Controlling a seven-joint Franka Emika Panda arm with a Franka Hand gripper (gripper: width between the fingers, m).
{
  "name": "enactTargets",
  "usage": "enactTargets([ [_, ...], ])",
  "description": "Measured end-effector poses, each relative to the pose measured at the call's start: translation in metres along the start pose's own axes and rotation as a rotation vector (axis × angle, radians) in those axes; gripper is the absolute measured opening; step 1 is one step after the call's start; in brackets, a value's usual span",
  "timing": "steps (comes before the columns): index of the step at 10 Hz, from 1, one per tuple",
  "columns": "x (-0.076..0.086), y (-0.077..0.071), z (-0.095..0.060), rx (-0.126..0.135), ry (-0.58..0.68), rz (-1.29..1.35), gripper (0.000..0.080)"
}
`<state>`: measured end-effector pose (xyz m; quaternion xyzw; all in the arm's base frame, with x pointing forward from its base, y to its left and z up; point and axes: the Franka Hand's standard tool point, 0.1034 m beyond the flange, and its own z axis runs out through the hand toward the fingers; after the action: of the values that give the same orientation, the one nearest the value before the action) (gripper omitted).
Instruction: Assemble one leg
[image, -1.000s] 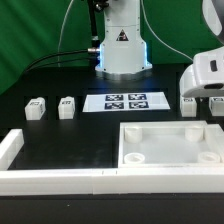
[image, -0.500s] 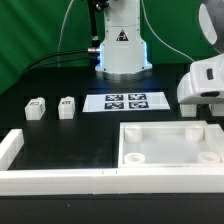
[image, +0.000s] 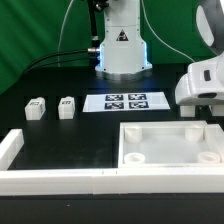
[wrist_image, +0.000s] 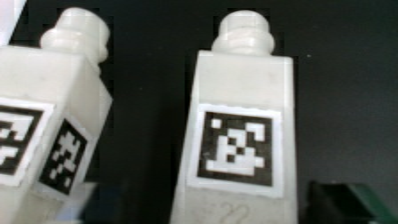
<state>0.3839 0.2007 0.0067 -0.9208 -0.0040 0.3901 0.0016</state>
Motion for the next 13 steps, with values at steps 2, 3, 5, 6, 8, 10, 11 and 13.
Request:
enactTargets([
  [2,0.0,-0.001,-0.001,0.0,0.001,-0.001,0.0291],
  [3,0.0,-0.001,-0.001,0.0,0.001,-0.001,0.0291],
  [5,0.0,-0.001,-0.001,0.0,0.002,-0.001,0.0291],
  [6,-0.001,0.0,-0.002,-0.001,0.001,-0.001,0.0291],
  [8,-0.009,0.002,-0.01,-0.008,-0.016,0.002,0.0291],
  [10,-0.032,0.008,-0.03,-0.027,-0.059,0.018,0.0294],
  [11,-0.041,0.01,-0.042,-0.035,-0.074,0.025,0.0294],
  [13,-0.052,0.013,-0.065,-0.039,-0.084,0.026,0.0294],
])
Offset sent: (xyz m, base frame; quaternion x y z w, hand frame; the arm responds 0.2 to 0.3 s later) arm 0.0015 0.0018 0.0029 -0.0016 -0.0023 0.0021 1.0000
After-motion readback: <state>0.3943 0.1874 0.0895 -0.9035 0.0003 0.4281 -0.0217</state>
